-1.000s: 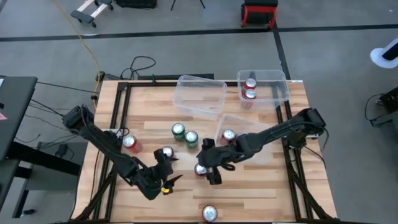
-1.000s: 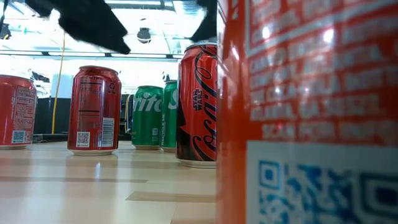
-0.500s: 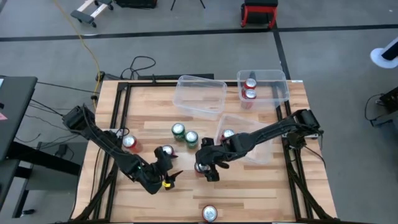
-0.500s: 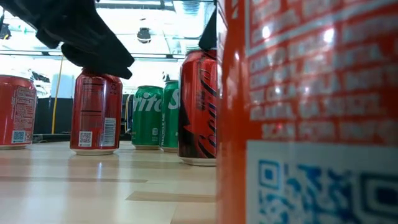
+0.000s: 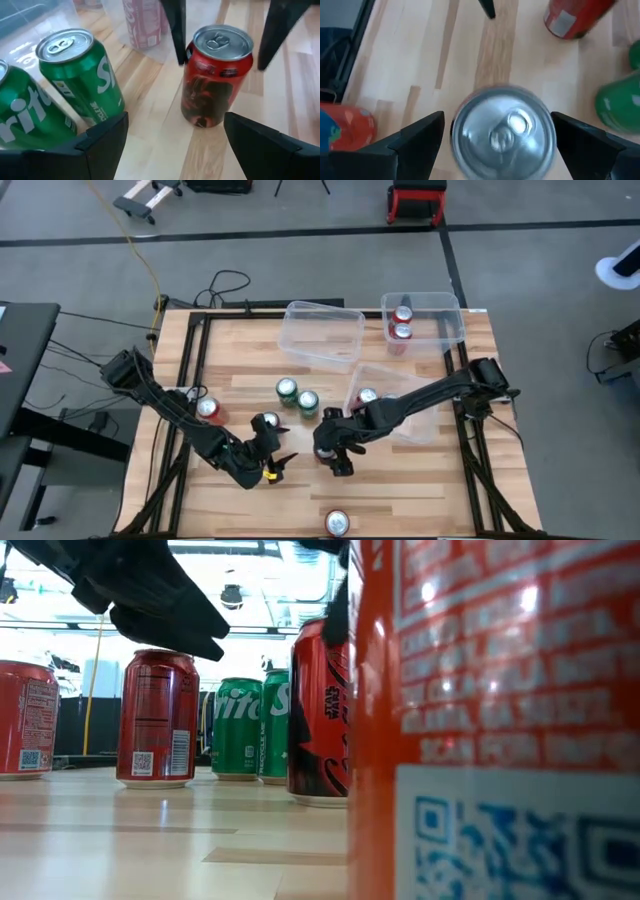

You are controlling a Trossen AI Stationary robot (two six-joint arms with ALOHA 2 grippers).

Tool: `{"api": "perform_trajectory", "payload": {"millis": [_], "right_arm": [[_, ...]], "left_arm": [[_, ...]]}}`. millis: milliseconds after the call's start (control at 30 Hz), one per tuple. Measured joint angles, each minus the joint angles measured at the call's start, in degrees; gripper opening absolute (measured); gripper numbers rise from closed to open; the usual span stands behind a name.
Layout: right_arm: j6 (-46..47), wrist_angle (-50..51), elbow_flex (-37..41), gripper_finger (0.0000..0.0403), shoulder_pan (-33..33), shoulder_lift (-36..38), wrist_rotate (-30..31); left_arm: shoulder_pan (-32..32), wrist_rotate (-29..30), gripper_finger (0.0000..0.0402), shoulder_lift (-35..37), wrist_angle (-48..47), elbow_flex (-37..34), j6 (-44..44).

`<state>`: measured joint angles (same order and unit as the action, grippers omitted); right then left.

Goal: Sort soda cans
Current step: Put the bottom red-black soda can into the bottom transparent bin

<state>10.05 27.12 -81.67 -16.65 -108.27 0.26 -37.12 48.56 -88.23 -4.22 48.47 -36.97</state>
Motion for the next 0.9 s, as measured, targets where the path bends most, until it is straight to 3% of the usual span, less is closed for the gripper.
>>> {"api": "perform_trajectory", "payload": {"millis": [267,500,767,900], "right_arm": [[1.0,0.8,0.0,0.0373,0.3,-1.8,-0.8],[1.0,0.9,0.0,0.0293,0.3,-1.6,-0.8],[0.6,0.6,0.1,0.0292,-0.4,-0.7,-0.4],[1.4,2.7,0.1,0.0292,-2.0,3.7,0.7]], "left_arm": [[0.1,0.0,0.0322,0.0,0.2,0.0,0.9],[0.3,0.1,0.0322,0.0,0.3,0.0,0.8],[0.4,0.1,0.0322,0.0,0.2,0.0,0.3],[0.4,0.1,0.0322,0.0,0.1,0.0,0.0]]}}
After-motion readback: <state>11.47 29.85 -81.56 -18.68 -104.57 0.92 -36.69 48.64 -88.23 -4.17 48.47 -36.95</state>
